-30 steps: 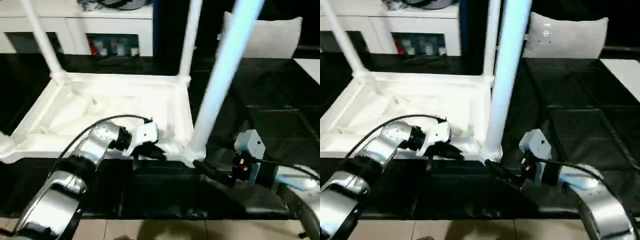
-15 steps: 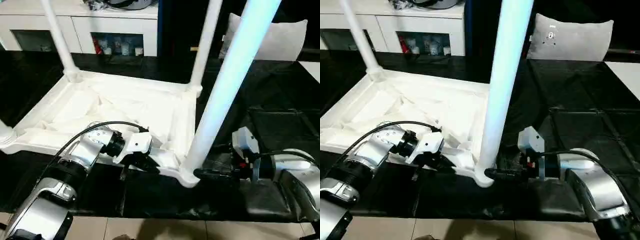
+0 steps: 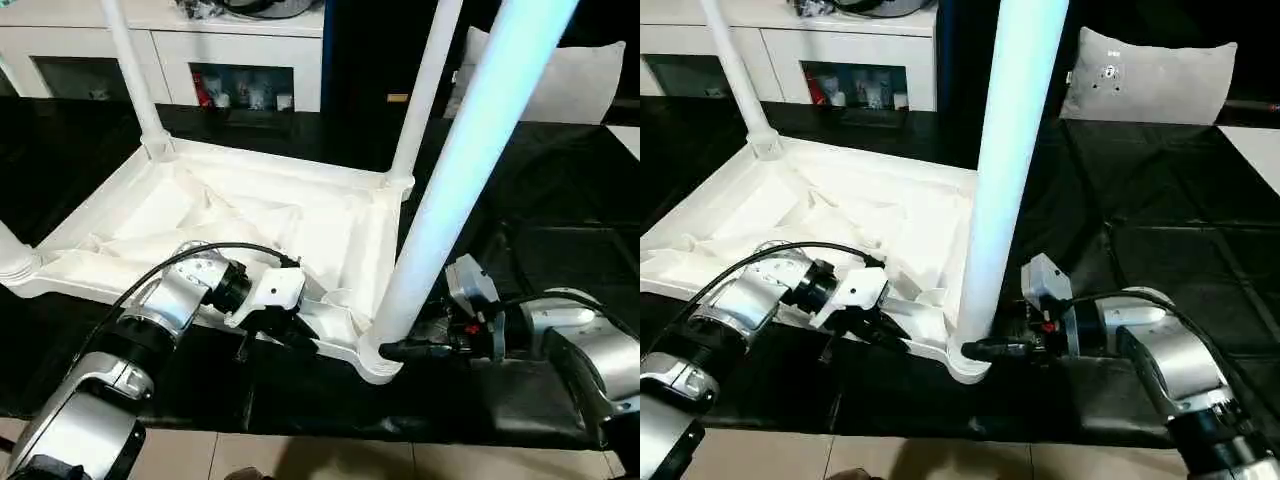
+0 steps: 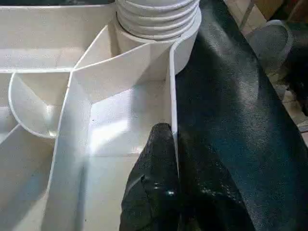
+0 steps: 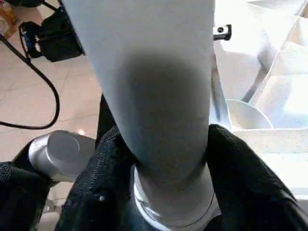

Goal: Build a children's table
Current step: Rotate leg to tighten

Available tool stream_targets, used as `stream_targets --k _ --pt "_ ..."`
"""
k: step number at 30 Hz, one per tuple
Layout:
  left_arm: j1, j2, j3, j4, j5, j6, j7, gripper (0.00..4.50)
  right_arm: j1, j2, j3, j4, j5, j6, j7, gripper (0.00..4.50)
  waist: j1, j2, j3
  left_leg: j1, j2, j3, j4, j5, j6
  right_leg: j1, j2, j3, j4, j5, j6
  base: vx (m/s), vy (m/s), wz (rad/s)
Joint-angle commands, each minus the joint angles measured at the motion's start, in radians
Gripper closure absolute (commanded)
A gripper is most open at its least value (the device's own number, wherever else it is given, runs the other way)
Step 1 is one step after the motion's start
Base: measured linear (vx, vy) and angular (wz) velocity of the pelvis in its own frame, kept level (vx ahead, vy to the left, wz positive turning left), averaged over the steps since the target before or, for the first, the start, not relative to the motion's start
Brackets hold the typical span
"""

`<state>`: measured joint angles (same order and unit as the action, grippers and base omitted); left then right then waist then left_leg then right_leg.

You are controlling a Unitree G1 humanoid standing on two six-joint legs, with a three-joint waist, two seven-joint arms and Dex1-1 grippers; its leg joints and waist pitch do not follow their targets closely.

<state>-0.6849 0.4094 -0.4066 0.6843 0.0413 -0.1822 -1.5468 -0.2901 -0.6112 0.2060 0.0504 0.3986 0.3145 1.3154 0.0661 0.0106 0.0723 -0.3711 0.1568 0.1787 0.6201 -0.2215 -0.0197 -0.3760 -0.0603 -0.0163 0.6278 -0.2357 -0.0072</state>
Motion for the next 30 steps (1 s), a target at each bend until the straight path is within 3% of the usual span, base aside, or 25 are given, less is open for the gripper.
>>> stream_targets --k 1,3,5,6,8,9,10,12,14,15,16,17,20,22,23,27,30 --pt "-0.009 -0.001 -0.040 0.010 0.028 -0.004 -0.036 4.50 -0.005 -0.005 0.025 -0.015 0.016 0.015 0.031 2.48 0.001 -0.011 -0.061 0.015 0.084 -0.023 -0.079 -0.046 0.105 0.036 -0.095 0.038 -0.058 0.059 -0.329 0.000 0.000 0.00" --pt "-0.005 -0.003 -0.032 0.000 0.015 0.023 -0.037 4.50 0.005 -0.005 0.025 -0.028 0.027 0.032 0.033 2.51 0.002 -0.006 -0.060 0.016 0.085 -0.024 -0.080 -0.053 0.101 0.035 -0.096 0.038 -0.059 0.050 -0.329 0.000 0.000 0.00" --pt "0.001 -0.007 -0.022 -0.012 0.001 0.052 -0.038 4.50 0.013 -0.003 0.021 -0.039 0.038 0.050 0.027 2.54 0.002 -0.008 -0.060 0.017 0.086 -0.023 -0.081 -0.059 0.097 0.035 -0.095 0.038 -0.059 0.045 -0.330 0.000 0.000 0.00" --pt "0.007 -0.009 -0.016 -0.023 -0.005 0.078 -0.028 4.50 0.031 0.006 0.012 -0.065 0.056 0.088 -0.005 2.55 0.002 -0.004 -0.058 0.017 0.086 -0.023 -0.083 -0.063 0.095 0.034 -0.094 0.038 -0.061 0.044 -0.331 0.000 0.000 0.00" --pt "0.010 -0.010 -0.015 -0.028 -0.004 0.085 -0.022 4.50 0.040 0.013 0.007 -0.078 0.064 0.107 -0.022 2.55 0.005 -0.004 -0.056 0.017 0.087 -0.025 -0.084 -0.066 0.091 0.034 -0.095 0.040 -0.061 0.044 -0.329 0.000 0.000 0.00" --pt "0.011 -0.024 -0.008 -0.028 0.007 0.108 0.033 4.50 0.060 0.042 -0.003 -0.107 0.067 0.162 -0.100 2.55 0.002 -0.005 -0.054 0.018 0.086 -0.024 -0.087 -0.081 0.085 0.033 -0.094 0.040 -0.064 0.024 -0.328 0.000 0.000 0.00" --pt "0.010 -0.032 -0.002 -0.032 0.010 0.135 0.061 4.50 0.068 0.057 0.000 -0.121 0.056 0.177 -0.136 2.55 0.002 0.000 -0.048 0.018 0.087 -0.026 -0.091 -0.105 0.069 0.029 -0.096 0.042 -0.068 -0.015 -0.321 0.000 0.000 0.00" --pt "0.010 -0.037 0.001 -0.034 0.011 0.153 0.079 4.50 0.073 0.066 0.003 -0.129 0.047 0.186 -0.159 2.55 -0.004 -0.005 -0.043 0.020 0.085 -0.029 -0.097 -0.168 0.039 0.030 -0.099 0.045 -0.082 -0.129 -0.303 0.000 0.000 0.00" --pt "0.012 -0.082 0.030 -0.076 0.003 0.281 0.185 4.50 0.081 0.180 -0.007 -0.136 0.016 0.218 -0.334 2.55 -0.016 -0.002 -0.032 0.024 0.082 -0.032 -0.106 -0.246 -0.010 0.019 -0.098 0.049 -0.095 -0.287 -0.272 0.000 0.000 0.00" --pt "0.012 -0.082 0.030 -0.076 0.003 0.281 0.185 4.50 0.081 0.180 -0.007 -0.136 0.016 0.218 -0.334 2.55 -0.016 -0.002 -0.032 0.025 0.079 -0.034 -0.106 -0.260 -0.018 0.017 -0.099 0.049 -0.099 -0.327 -0.259 0.000 0.000 0.00" --pt "0.013 -0.101 0.040 -0.090 0.000 0.318 0.223 4.50 0.077 0.218 -0.010 -0.129 -0.001 0.225 -0.394 2.55 -0.025 -0.006 -0.032 0.017 0.079 -0.041 -0.112 -0.262 -0.031 0.025 -0.102 0.048 -0.101 -0.377 -0.232 0.000 0.000 0.00" --pt "0.011 -0.138 0.060 -0.111 -0.003 0.385 0.290 4.50 0.063 0.270 -0.001 -0.108 -0.048 0.223 -0.481 2.55 -0.034 -0.006 -0.033 0.017 0.080 -0.042 -0.114 -0.255 -0.037 0.021 -0.099 0.048 -0.101 -0.374 -0.219 0.000 0.000 0.00" --pt "0.001 -0.187 0.077 -0.119 0.009 0.450 0.387 4.50 0.038 0.342 -0.008 -0.063 -0.094 0.227 -0.602 2.55 -0.052 -0.005 -0.032 0.014 0.074 -0.043 -0.113 -0.261 -0.044 0.017 -0.097 0.046 -0.104 -0.382 -0.214 0.000 0.000 0.00" --pt "-0.013 -0.228 0.090 -0.111 0.018 0.483 0.460 4.50 0.011 0.397 -0.024 -0.016 -0.121 0.237 -0.703 2.56 -0.063 -0.011 -0.034 0.016 0.073 -0.040 -0.111 -0.240 -0.029 0.015 -0.095 0.048 -0.107 -0.347 -0.216 0.000 0.000 0.00" --pt "-0.022 -0.250 0.098 -0.104 0.021 0.496 0.498 4.50 -0.003 0.422 -0.032 0.009 -0.136 0.239 -0.750 2.57 -0.066 -0.009 -0.038 0.017 0.072 -0.037 -0.110 -0.212 -0.020 0.017 -0.093 0.047 -0.108 -0.305 -0.224 0.000 0.000 0.00" --pt "-0.053 -0.320 0.119 -0.068 0.069 0.517 0.672 4.50 -0.053 0.549 -0.098 0.100 -0.201 0.238 -0.989 2.57 -0.065 -0.008 -0.045 0.015 0.069 -0.030 -0.106 -0.128 0.005 0.023 -0.089 0.047 -0.101 -0.162 -0.240 0.000 0.000 0.00" --pt "-0.058 -0.343 0.123 -0.069 0.088 0.520 0.726 4.50 -0.060 0.603 -0.143 0.114 -0.181 0.242 -1.043 2.57 -0.058 -0.007 -0.051 0.012 0.070 -0.028 -0.102 -0.048 0.038 0.031 -0.089 0.045 -0.088 -0.010 -0.258 0.000 0.000 0.00"
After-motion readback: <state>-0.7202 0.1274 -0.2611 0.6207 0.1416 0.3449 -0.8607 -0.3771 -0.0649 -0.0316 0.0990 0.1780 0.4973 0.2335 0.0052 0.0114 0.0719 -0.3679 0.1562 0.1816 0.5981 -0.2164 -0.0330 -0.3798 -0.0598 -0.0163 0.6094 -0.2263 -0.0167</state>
